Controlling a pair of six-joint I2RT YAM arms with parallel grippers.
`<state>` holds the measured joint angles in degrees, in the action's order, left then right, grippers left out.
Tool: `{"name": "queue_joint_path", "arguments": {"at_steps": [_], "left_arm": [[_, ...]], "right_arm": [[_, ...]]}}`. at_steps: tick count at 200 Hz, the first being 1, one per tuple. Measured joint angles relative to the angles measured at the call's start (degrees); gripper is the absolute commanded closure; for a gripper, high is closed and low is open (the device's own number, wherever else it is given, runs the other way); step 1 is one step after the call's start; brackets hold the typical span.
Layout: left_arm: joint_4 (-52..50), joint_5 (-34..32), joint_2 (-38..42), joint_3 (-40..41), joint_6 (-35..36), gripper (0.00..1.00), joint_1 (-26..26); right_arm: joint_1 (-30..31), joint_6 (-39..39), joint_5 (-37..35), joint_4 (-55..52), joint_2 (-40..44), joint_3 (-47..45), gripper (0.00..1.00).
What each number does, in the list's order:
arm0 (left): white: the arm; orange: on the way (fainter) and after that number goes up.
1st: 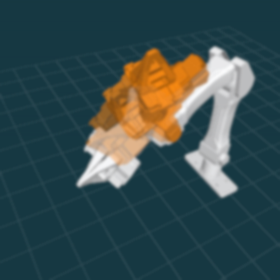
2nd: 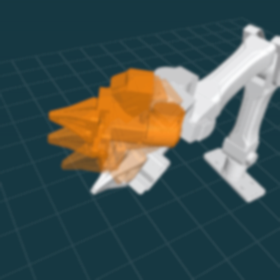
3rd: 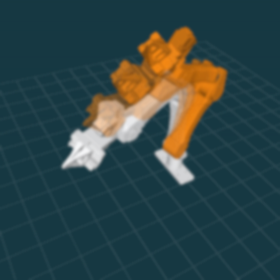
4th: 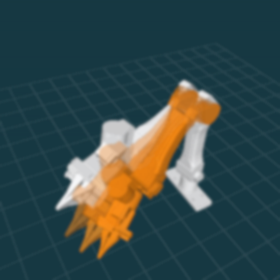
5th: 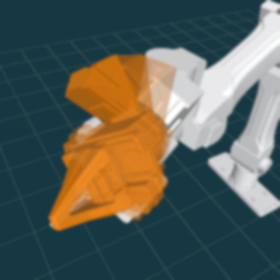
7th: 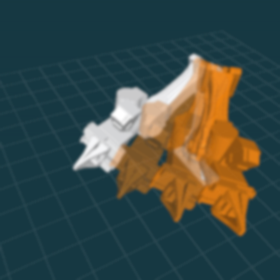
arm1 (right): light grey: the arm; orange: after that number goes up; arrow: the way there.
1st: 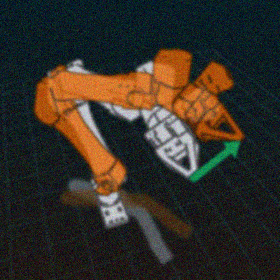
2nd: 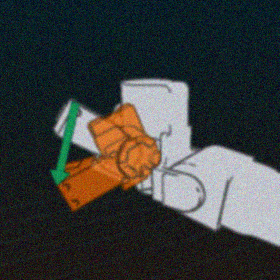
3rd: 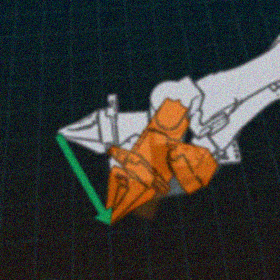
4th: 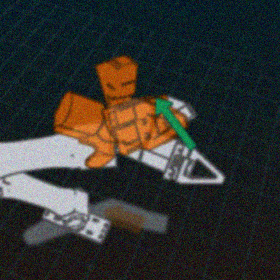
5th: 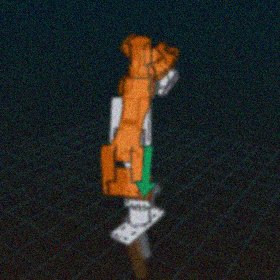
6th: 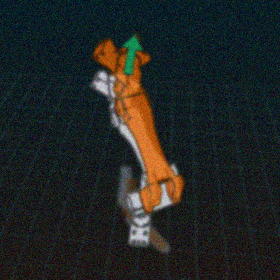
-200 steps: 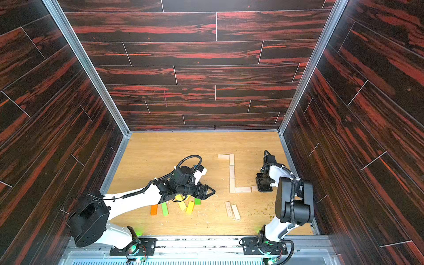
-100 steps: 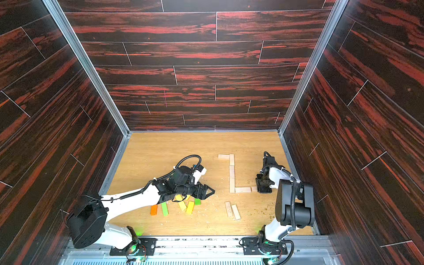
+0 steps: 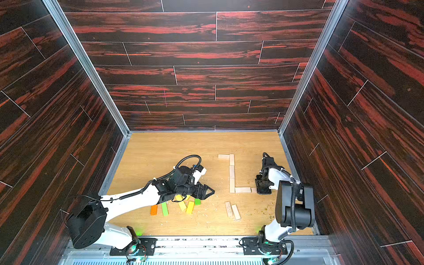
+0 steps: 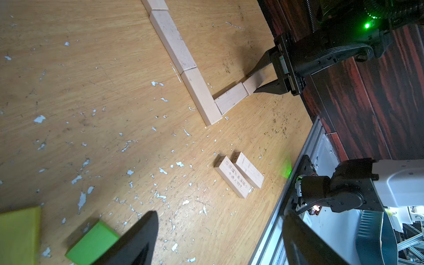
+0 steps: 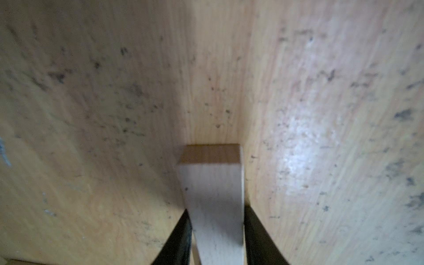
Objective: Assemble a giraffe with building blocks
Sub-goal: Assemble the building block at the center of the board.
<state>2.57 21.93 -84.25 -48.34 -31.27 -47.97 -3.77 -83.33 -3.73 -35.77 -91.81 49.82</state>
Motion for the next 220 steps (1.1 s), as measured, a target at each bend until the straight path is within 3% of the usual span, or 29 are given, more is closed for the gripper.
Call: {"name": "queue_joint_path", "arguments": {"at_steps": [71,133,220], "left_arm": [[-0.02,-0.07,0.00,0.00,0.00,0.13,0.00],[-0.02,-0.09,0.00,0.00,0.00,0.13,0.00],[-0.02,-0.09,0.00,0.00,0.13,0.13,0.00]], "right_arm": [[0.94,-1.55,-0.37,0.04,0.00,0.00,0.60],[1.70,-2.93,-0.35,0.02,0.00,0.00,0.70],[1.95,-3.19,-0.52,0.02,0.00,0.00,0.66]]}}
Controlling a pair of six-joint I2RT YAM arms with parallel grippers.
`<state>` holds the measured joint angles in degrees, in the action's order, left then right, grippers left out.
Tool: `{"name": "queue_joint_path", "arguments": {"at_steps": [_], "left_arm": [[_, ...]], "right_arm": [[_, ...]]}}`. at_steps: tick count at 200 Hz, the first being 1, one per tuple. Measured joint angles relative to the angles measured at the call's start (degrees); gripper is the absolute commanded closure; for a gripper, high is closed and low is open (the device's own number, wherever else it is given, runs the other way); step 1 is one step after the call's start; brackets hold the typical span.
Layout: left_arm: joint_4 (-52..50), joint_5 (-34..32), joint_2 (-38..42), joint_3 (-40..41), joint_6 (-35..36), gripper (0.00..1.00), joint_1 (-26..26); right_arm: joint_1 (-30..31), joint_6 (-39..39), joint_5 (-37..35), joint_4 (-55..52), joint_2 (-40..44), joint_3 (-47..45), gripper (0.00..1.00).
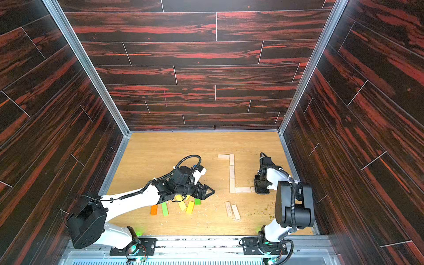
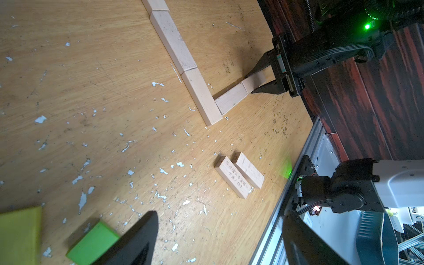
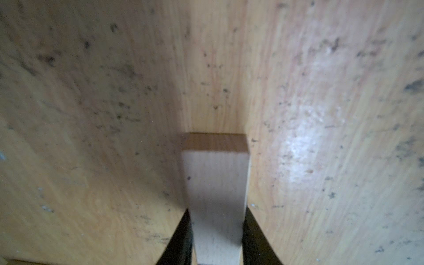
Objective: Assemble a giraffe with building blocks
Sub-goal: Assemble the building block at the center of the board.
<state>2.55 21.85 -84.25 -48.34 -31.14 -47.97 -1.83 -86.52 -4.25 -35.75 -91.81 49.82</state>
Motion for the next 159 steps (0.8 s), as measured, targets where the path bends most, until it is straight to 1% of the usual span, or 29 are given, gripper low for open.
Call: {"name": "queue_joint_path", "arguments": {"at_steps": [42,114,128,159], "left_arm": [[-0.04,-0.02,0.02,0.00,0.15,0.13,0.00],[-0.85,-0.26,0.44,0.00,0.15,0.13,0.00],[-0.94,-0.35,0.44,0.00,0.13,0.13,0.00],[-1.29,-0.48,0.61,0.00,0.07,0.13,-0.02]], "right_arm": [[0.39,0.11,0.09,0.07,0.00,0.00,0.58],[0.52,1.03,-0.28,-0.94,0.39,0.15,0.39],[0.52,1.53,-0.81,-2.01,1.18,0.28,0.35],[0.55,3.48,-2.47,-5.05,5.14,2.16,0.30]]}}
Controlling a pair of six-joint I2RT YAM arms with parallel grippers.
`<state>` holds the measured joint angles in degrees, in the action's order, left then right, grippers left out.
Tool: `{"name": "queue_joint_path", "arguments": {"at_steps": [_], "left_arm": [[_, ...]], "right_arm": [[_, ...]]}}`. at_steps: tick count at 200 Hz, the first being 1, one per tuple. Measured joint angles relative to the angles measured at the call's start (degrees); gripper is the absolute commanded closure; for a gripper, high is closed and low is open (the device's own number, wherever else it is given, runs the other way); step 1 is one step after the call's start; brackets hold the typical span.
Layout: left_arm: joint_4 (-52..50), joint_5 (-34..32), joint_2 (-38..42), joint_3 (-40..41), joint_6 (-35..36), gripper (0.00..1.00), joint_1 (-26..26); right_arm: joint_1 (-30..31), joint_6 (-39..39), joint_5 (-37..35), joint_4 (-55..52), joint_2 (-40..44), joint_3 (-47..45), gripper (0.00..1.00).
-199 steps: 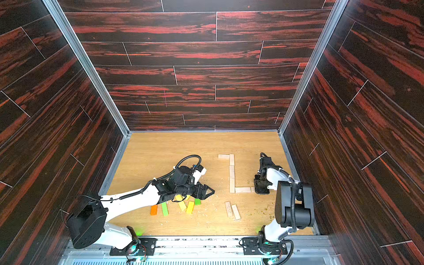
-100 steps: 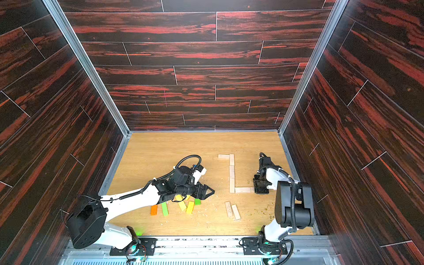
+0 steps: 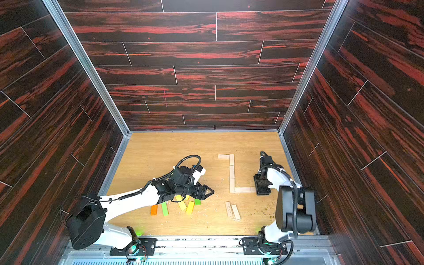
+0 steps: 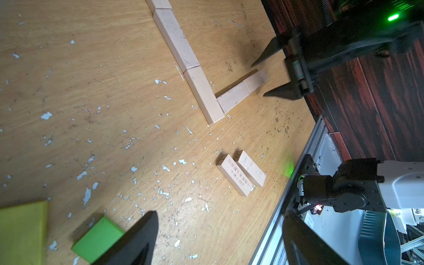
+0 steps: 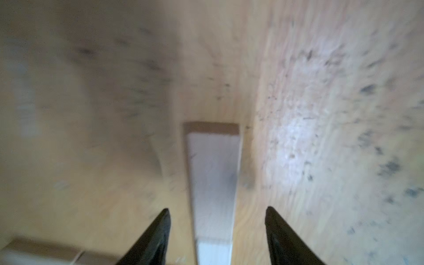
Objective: Assemble a giraffe with building blocks
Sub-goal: Assemble the building block at the center of the board, then pick up the building block from the center of the board.
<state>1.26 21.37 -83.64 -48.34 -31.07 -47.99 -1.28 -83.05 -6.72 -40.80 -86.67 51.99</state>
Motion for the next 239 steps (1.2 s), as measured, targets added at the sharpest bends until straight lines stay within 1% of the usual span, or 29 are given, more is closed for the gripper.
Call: {"name": "queue_joint_path", "arguments": {"at_steps": [32,52,65,79,94,124,142,158,181,239], "left_arm": [[-0.04,-1.22,0.13,0.00,-0.74,0.13,-0.66],[0.09,-2.34,0.13,0.02,-1.77,0.13,-1.90],[0.74,-2.91,0.13,0.33,-2.67,0.13,-2.47],[1.31,-3.50,0.13,0.90,-3.50,0.13,-2.89],[1.40,-4.15,0.13,1.44,-4.04,0.13,-2.97],[1.53,-5.05,0.13,1.64,-4.81,0.13,-2.97],[1.55,-5.33,0.13,1.64,-5.01,0.13,-2.97],[1.53,-5.42,0.13,1.64,-5.03,0.13,-2.97],[1.44,-5.55,0.13,1.64,-5.01,0.13,-2.97],[1.29,-5.55,0.13,1.64,-5.01,0.13,-2.97]], "right_arm": [[0.02,4.24,-1.99,-3.15,6.01,1.55,0.28],[0.68,9.64,-2.82,-4.85,9.44,1.79,0.31],[2.78,14.08,-3.45,-5.68,10.97,1.86,0.32],[7.10,18.14,-4.17,-6.51,12.00,1.86,0.33],[13.73,21.79,-4.72,-7.21,12.50,1.86,0.33],[25.97,25.79,-4.90,-7.58,12.55,0.55,0.34],[31.08,26.99,-4.52,-7.74,12.55,-1.46,0.34],[34.12,27.61,-4.24,-7.72,12.55,-3.23,0.34],[36.52,27.89,-3.48,-7.65,12.55,-5.66,0.35],[37.97,28.09,-0.98,-6.36,12.55,-11.80,0.40]]}}
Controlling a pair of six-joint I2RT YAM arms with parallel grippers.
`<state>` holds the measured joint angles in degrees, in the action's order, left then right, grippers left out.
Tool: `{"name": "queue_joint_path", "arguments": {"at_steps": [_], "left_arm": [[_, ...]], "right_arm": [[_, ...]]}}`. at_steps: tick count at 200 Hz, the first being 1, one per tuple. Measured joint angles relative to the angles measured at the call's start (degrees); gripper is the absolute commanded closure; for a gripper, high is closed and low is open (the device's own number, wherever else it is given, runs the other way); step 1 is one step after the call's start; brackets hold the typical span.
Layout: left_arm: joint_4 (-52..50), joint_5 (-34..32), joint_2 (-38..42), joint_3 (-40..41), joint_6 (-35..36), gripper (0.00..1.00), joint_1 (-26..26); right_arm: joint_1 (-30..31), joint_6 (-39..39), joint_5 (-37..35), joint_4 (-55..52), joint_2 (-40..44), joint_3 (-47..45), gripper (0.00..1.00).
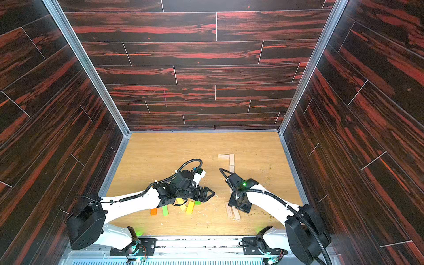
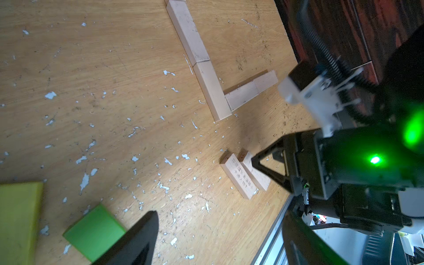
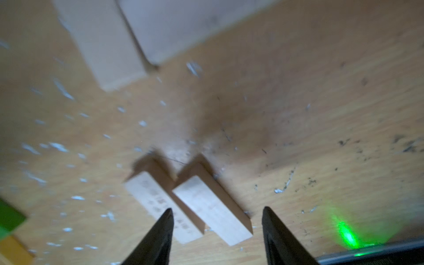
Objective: Assemble a giraffe with building blocks
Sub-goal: Pick up the building block from the center of the board.
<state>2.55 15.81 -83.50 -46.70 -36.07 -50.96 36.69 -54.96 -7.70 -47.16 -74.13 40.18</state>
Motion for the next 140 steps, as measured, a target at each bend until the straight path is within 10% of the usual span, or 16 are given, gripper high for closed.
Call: {"name": "queue_joint_path", "arguments": {"at_steps": [140], "left_arm": [[-1.53,-0.35,0.00,0.00,0.11,0.15,0.00]], "right_arm": [[1.25,0.42,2.71,3.82,-2.40,-1.64,0.58]]}}
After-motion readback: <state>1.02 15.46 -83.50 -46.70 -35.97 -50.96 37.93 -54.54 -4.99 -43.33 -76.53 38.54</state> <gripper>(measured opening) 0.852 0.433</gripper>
